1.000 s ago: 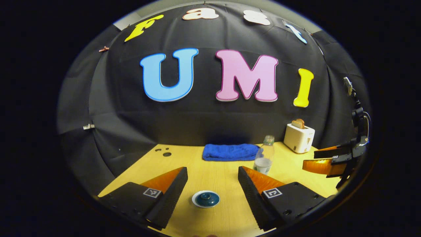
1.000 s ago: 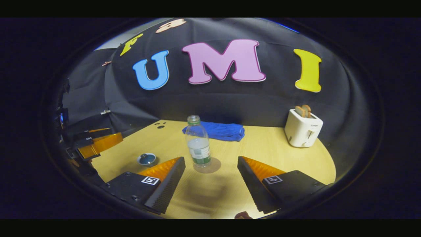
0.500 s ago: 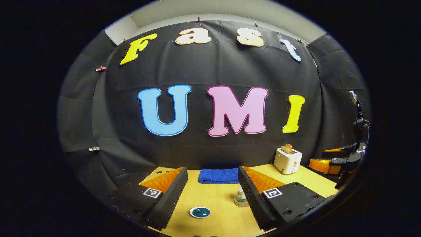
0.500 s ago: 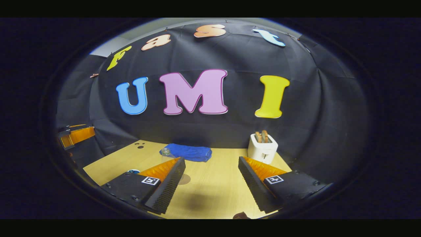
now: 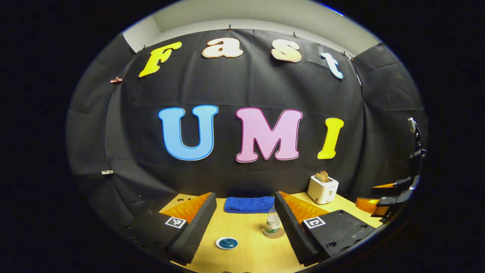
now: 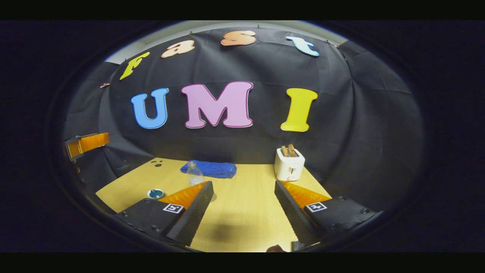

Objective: Open the teacup lid with one hand, grasp the water bottle and pour water into the teacup with the other hand; after pouring, place the water bottle on the coaster and then close the teacup lid.

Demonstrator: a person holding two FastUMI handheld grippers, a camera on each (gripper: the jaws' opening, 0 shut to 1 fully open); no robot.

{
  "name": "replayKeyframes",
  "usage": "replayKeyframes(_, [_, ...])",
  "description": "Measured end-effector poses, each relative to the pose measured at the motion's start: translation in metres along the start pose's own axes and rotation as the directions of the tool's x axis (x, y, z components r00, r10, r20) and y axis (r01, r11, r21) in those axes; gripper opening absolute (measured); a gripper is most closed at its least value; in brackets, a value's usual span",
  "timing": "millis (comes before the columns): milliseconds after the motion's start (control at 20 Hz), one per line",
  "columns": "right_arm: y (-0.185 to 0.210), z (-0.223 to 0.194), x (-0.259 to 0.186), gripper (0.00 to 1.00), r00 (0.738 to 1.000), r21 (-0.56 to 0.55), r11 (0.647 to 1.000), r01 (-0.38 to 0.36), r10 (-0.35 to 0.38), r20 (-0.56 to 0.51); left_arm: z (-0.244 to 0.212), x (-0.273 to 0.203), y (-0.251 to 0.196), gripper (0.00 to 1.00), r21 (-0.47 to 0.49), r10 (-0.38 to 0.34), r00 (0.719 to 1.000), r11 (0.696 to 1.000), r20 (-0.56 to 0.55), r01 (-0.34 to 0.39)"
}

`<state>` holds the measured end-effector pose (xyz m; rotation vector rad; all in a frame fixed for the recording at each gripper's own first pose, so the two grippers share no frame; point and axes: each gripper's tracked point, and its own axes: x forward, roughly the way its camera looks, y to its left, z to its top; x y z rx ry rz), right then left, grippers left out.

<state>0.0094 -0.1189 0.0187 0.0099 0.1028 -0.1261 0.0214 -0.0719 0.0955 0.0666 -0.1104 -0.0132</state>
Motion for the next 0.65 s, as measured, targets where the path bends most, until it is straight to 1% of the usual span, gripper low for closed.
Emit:
replayKeyframes(50, [0.007, 0.003, -0.002, 1.0, 1.0, -0.004, 1.0, -0.004, 0.004, 0.004, 0.0, -0.001, 0.005, 1.0, -0.003, -0.003, 1.0, 1.0, -0.003, 0.003])
replayKeyframes(100, [0.014, 0.007, -0.002, 1.0, 1.0, -0.014, 1.0, -0.008, 0.008, 0.009, 0.003, -0.002, 0.009, 0.96, -0.006, -0.01, 1.0, 1.0, 0.004, 0.01])
replayKeyframes(150, [0.021, 0.01, -0.002, 1.0, 1.0, -0.024, 1.0, -0.011, 0.012, 0.02, 0.003, -0.004, 0.014, 0.96, -0.007, -0.017, 1.0, 1.0, 0.006, 0.017])
replayKeyframes(250, [0.034, 0.018, -0.003, 1.0, 0.999, -0.028, 0.999, -0.022, 0.023, 0.038, 0.002, -0.01, 0.031, 0.96, -0.011, -0.003, 1.0, 1.0, -0.001, 0.003])
replayKeyframes(450, [0.055, 0.025, -0.007, 0.98, 0.996, -0.055, 0.998, -0.023, 0.028, 0.079, 0.01, -0.02, 0.057, 0.96, -0.077, -0.005, 0.999, 0.997, 0.035, 0.008])
replayKeyframes(650, [0.068, 0.026, -0.016, 0.98, 0.997, -0.047, 0.999, -0.018, 0.022, 0.08, -0.001, -0.022, 0.081, 0.95, -0.066, -0.001, 0.999, 0.998, 0.032, 0.003])
